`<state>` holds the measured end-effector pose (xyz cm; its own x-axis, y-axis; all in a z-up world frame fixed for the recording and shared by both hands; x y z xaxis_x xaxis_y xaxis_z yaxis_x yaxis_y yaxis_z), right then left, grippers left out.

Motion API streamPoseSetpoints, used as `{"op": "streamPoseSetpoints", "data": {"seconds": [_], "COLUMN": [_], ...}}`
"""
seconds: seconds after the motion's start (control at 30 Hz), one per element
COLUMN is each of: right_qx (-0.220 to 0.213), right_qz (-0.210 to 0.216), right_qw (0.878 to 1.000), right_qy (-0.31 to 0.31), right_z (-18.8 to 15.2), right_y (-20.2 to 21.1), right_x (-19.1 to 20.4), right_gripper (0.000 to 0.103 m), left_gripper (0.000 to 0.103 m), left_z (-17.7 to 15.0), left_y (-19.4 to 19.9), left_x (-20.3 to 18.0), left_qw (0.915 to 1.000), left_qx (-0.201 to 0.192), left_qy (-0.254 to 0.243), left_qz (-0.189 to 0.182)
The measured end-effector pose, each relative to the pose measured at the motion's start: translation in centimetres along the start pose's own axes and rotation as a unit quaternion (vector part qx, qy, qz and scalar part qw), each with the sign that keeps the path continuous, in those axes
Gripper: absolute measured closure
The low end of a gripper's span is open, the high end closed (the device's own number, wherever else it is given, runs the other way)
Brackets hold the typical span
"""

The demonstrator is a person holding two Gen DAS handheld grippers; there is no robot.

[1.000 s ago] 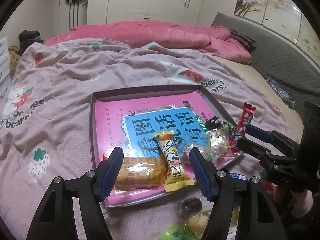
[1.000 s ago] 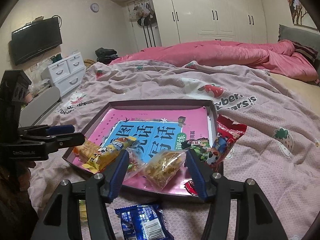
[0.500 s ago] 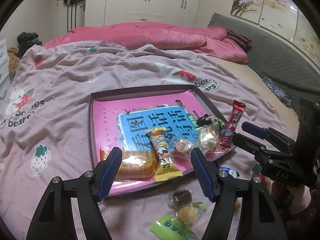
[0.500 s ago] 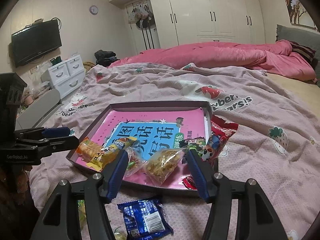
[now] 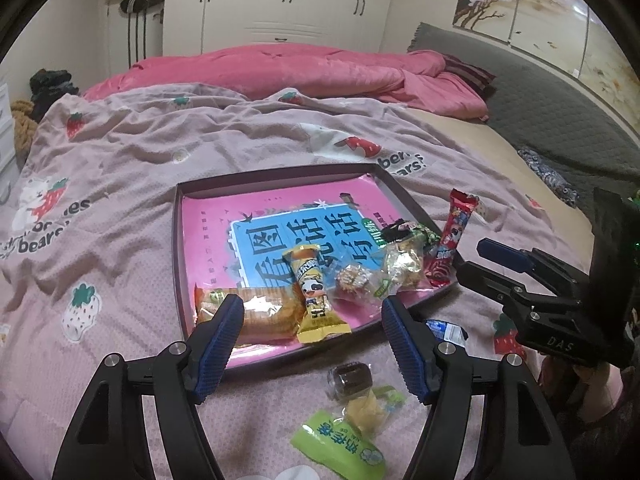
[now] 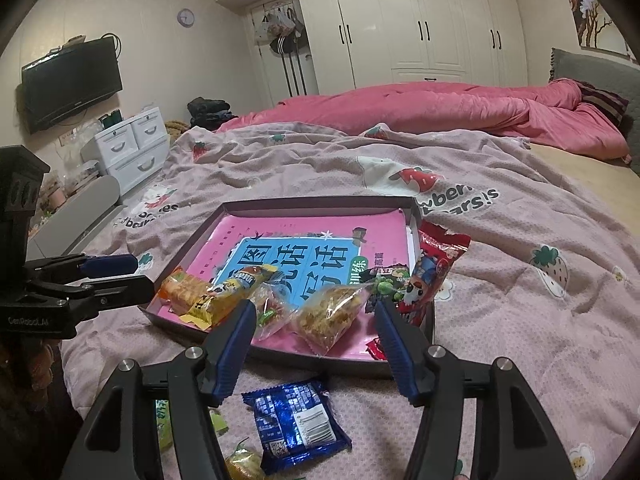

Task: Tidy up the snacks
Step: 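Move both open tools back toward the snacks lying beside the tray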

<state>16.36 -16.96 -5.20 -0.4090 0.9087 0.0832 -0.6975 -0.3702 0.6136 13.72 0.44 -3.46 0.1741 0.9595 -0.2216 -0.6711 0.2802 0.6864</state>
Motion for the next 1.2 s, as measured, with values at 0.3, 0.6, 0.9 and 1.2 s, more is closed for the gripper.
{"op": "streamPoseSetpoints", "data": {"seconds": [0.3,0.6,0.9,1.2], "right_qx": [0.006,0.013,0.029,0.036], "right_qz": [-0.001,0.000,0.001,0.000], "right_qw": [1.000,1.000,1.000,0.999], "right_qy": [0.005,0.005,0.009,-0.003], "right_z": [-0.6,-0.9,-1.7,-2.1], "right_y": [0.7,1.0,1.3,1.8], "right_x": [0.4,1.0,1.8,1.6], "right_gripper": [0.038,0.038,0.038,0.038], "left_gripper": [0.030,0.030,0.030,0.030], "left_z": [-0.6,-1.5,-2.6,-3.3], "left_y": [0.6,0.9,0.7,0.7], "left_x": [-0.3,-0.6,-1.3,-1.8], "left_qw": [1.0000,0.9998,0.9992,0.9985], "left_qx": [0.005,0.015,0.033,0.043], "left_qy": [-0.004,-0.010,-0.022,-0.028], "left_qz": [-0.004,-0.006,-0.012,-0.016]}}
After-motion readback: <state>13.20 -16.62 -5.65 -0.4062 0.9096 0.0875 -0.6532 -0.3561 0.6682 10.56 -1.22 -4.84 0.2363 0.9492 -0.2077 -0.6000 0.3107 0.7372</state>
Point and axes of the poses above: each gripper's, at about its wrist camera, not at the fingertips, and y roughly against the way its jaws point, x to its left, z to its top, the point moved 5 cm from there along -y, roughly the way its jaws point, and after that the axes turned 6 degrees about -z, right-handed, at the moved point
